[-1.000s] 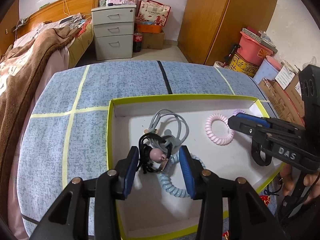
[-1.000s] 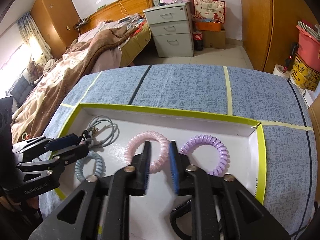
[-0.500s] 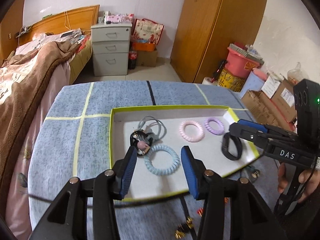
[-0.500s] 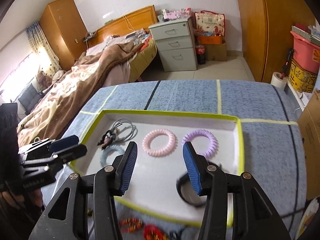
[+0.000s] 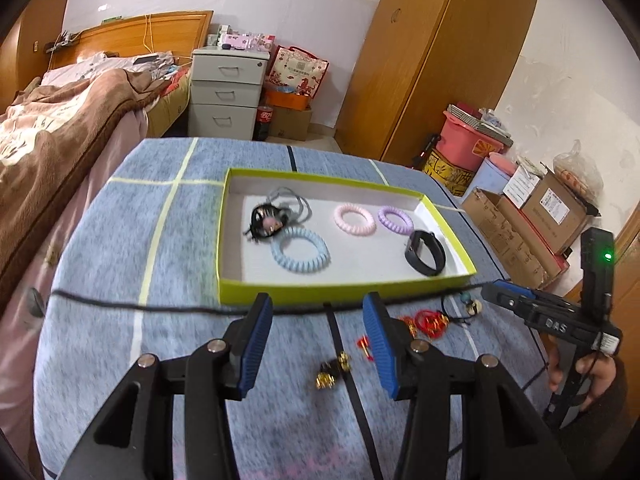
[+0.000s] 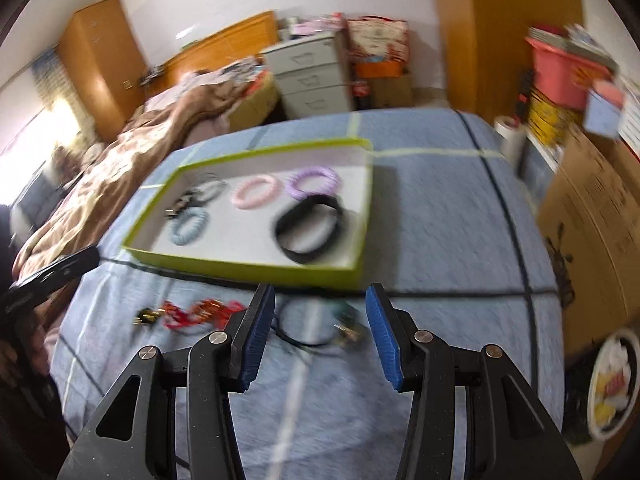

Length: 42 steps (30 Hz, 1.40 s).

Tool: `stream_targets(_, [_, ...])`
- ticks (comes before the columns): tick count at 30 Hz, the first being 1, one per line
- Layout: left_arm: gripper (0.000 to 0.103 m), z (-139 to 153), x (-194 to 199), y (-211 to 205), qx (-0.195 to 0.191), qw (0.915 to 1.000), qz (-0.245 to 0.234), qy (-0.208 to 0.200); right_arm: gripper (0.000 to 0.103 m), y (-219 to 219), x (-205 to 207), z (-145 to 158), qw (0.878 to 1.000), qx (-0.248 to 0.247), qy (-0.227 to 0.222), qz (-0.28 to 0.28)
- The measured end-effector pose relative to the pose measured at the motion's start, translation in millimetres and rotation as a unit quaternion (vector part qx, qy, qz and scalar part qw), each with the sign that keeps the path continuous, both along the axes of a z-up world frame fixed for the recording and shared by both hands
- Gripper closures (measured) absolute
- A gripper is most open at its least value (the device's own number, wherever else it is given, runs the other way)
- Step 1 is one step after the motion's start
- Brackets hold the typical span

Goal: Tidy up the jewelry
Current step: 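Lower the right tool onto the black cord with teal bead and close it, then grasp the long red tassel with the left tool while right tool holds the black cord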

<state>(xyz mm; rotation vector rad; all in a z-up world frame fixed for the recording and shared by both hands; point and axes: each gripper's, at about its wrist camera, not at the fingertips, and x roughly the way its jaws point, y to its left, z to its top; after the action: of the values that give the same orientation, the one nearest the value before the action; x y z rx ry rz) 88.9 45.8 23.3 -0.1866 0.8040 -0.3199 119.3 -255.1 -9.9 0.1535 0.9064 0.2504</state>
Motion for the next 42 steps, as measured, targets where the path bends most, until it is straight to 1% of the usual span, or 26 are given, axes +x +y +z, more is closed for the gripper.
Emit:
stream_targets(4, [0.054,-3.5,-8.7,1.2,0.0,1.0,0.001,0.003,0.054,0.5,2.5,-9.0,1.0,-0.009,0.007,0.003])
stream_targets(8, [0.054,-4.8,-14.7,7.1,-0.001,0.9999,0.011,0.003,0.054,5.9,9.0,-17.4,1.0,-0.019,0.017,0.007])
stream_targets(11, [0.054,-8.2,-17.7,12.0,0.0,0.9998,0.018,0.008,0.055,10.1,10.7,-21.6,0.999,-0.035,0.014,0.012])
stream_targets(14, [0.054,-10.6,-18.3,14.0,0.003,0.9997,0.023,0.011,0.055,13.7,10.9,-24.3,0.999,-0.031,0.017,0.023])
stream_targets(16, [0.054,-11.1,-18.4,14.5,0.003,0.9996,0.024,0.012,0.059,17.6,10.0,-25.5,0.998,-0.053,0.014,0.021])
stream_targets(17, [0.054,-10.9,-18.5,13.8,0.003,0.9997,0.023,0.012,0.064,19.7,9.4,-25.7,0.998,-0.066,0.011,0.02])
stream_targets(20, [0.054,-11.1,-18.1,9.5,0.007,0.9997,0.017,0.013,0.066,21.9,8.8,-26.5,0.996,-0.081,0.008,0.023])
stream_targets(23, [0.054,-11.8,-15.6,2.7,0.005,0.9999,0.001,0.015,0.082,17.6,8.9,-26.5,0.996,-0.093,0.007,0.014])
stream_targets(25, [0.054,-12.4,-13.5,-3.7,0.001,0.9997,-0.016,0.016,0.087,11.3,8.9,-26.5,0.997,-0.079,0.009,0.007])
stream_targets(26, [0.054,-12.6,-12.6,-7.4,0.003,0.9997,-0.02,0.017,0.088,8.9,9.2,-26.5,0.997,-0.073,0.01,0.006])
stream_targets(29, [0.054,-12.5,-10.1,-20.0,0.009,0.9989,-0.043,0.018,0.088,2.8,6.5,-25.7,0.998,-0.068,0.009,-0.002])
stream_targets(32, [0.054,-12.3,-9.5,-35.8,0.027,0.9964,-0.079,0.015,0.088,-6.9,4.4,-21.9,0.999,-0.045,0.006,-0.013])
stream_targets(34, [0.054,-14.2,-7.5,-44.8,0.032,0.9952,-0.091,0.015,0.088,-11.4,2.2,-18.2,0.999,-0.033,0.004,-0.018])
stream_targets(35, [0.053,-15.3,-6.2,-49.4,0.038,0.9947,-0.094,0.015,0.088,-14.2,-0.1,-15.3,0.999,-0.028,-0.001,-0.021])
stream_targets(37, [0.053,-16.8,-4.3,-59.5,0.06,0.9928,-0.103,0.013,0.088,-16.5,-3.6,-10.9,0.999,-0.023,-0.006,-0.024])
stream_targets(39, [0.047,-17.9,-3.8,-70.8,0.095,0.9896,-0.108,0.003,0.088,-19.0,-7.4,-6.3,0.999,-0.018,-0.011,-0.025])
stream_targets(40, [0.046,-19.3,-2.4,-75.5,0.102,0.9882,-0.115,0.004,0.088,-20.2,-9.0,-4.6,0.999,-0.014,-0.012,-0.026])
stream_targets(42, [0.046,-23.1,0.8,-82.7,0.1,0.9862,-0.131,0.012,0.088,-21.2,-11.3,-0.8,0.999,-0.005,-0.016,-0.029])
